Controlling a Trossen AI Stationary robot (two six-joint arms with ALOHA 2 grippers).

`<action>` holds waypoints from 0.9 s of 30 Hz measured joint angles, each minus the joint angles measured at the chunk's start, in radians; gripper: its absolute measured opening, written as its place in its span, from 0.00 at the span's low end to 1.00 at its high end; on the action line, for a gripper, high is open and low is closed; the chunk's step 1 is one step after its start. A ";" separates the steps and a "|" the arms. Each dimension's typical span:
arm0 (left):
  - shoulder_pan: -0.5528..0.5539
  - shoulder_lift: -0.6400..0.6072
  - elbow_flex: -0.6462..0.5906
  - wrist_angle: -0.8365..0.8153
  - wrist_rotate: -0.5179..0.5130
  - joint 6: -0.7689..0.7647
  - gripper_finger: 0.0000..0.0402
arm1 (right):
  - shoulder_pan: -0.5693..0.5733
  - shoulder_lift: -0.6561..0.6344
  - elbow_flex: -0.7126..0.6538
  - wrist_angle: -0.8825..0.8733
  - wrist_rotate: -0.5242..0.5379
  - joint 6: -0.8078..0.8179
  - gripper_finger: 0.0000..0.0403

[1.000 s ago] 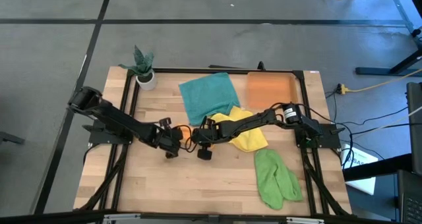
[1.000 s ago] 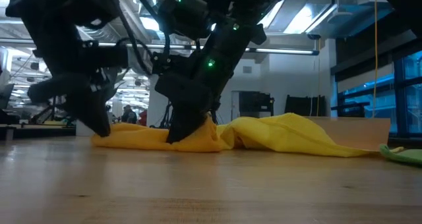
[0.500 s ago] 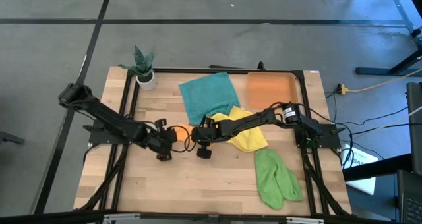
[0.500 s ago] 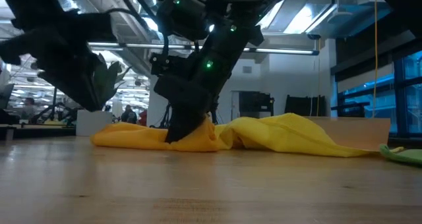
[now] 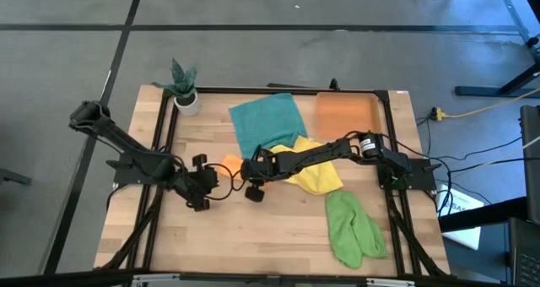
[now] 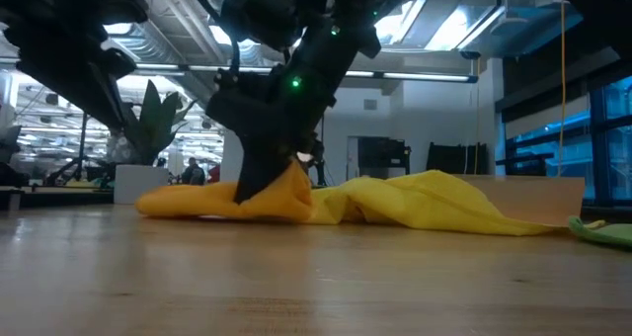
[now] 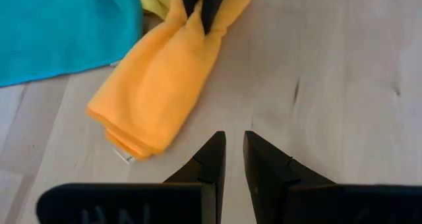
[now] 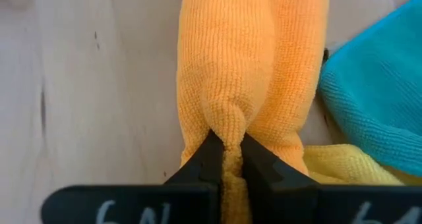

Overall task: Roll microfiber towels into tight, uniform cylinder then place into a basket
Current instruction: Put the orange microfiber towel into the bin

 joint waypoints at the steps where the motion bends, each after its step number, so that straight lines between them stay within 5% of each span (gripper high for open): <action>1: -0.007 -0.002 0.000 0.000 0.000 0.000 0.12 | 0.000 0.000 0.000 0.001 0.014 0.015 0.06; 27: -0.025 -0.006 0.000 -0.002 -0.002 0.000 0.12 | 0.024 -0.006 0.004 0.004 0.076 0.149 0.06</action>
